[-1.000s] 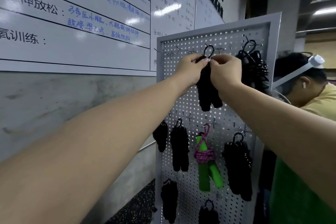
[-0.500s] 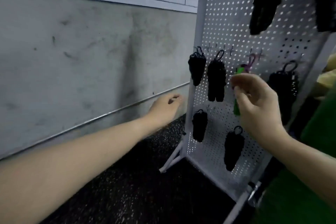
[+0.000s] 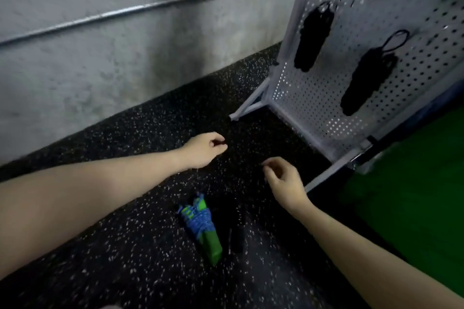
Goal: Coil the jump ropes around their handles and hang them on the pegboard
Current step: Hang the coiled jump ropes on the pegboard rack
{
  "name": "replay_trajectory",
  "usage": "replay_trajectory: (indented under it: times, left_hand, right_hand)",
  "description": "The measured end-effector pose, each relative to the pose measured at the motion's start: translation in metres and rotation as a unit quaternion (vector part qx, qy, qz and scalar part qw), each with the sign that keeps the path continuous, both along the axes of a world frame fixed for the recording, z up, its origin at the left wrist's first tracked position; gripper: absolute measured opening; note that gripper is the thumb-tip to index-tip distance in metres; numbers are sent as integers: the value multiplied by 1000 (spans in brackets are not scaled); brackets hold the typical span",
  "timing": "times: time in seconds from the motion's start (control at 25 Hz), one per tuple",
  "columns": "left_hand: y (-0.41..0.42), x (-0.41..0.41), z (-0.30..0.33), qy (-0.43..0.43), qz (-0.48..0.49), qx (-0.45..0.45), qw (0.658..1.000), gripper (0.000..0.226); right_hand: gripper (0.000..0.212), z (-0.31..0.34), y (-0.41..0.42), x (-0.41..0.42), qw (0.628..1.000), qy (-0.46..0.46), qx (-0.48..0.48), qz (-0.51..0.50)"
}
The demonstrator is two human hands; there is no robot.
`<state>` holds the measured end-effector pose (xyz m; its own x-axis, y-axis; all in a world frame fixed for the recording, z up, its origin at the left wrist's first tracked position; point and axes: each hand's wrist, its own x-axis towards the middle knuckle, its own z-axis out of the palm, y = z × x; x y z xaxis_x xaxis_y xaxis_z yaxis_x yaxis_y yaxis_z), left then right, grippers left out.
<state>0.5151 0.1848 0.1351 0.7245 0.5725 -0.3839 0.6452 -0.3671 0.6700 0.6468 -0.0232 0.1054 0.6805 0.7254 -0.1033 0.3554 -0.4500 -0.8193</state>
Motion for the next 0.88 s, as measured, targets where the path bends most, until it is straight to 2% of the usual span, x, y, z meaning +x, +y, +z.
replay_trajectory:
  times: [0.08, 0.16, 0.24, 0.32, 0.52, 0.68, 0.76, 0.88]
  left_hand:
    - [-12, -6, -30, 70, -86, -18, 994, 43]
    - [-21, -9, -52, 125, -173, -15, 977, 51]
    - [-25, -11, -65, 169, -215, -14, 962, 54]
    - [-27, -11, -74, 199, -237, -14, 951, 54]
    - [-39, -5, -93, 216, -241, -21, 946, 54]
    - [-37, -2, -101, 215, -192, -16, 957, 41]
    - [-35, -4, -100, 198, -150, -18, 968, 38]
    - [-33, -3, -92, 142, -53, -60, 987, 34]
  right_hand:
    - [11, -52, -16, -21, 995, 47, -88, 5]
    - [38, -90, -29, -46, 979, 102, -175, 8]
    - [67, -113, -35, -66, 964, 134, -231, 8]
    - [76, -122, -32, -77, 955, 152, -253, -19]
    - [64, -128, -15, -94, 945, 191, -256, -72]
    - [61, -120, -7, -97, 941, 272, -166, -113]
    - [59, -110, -11, -94, 958, 242, -118, -101]
    - [55, -89, -20, -90, 984, 138, -106, -40]
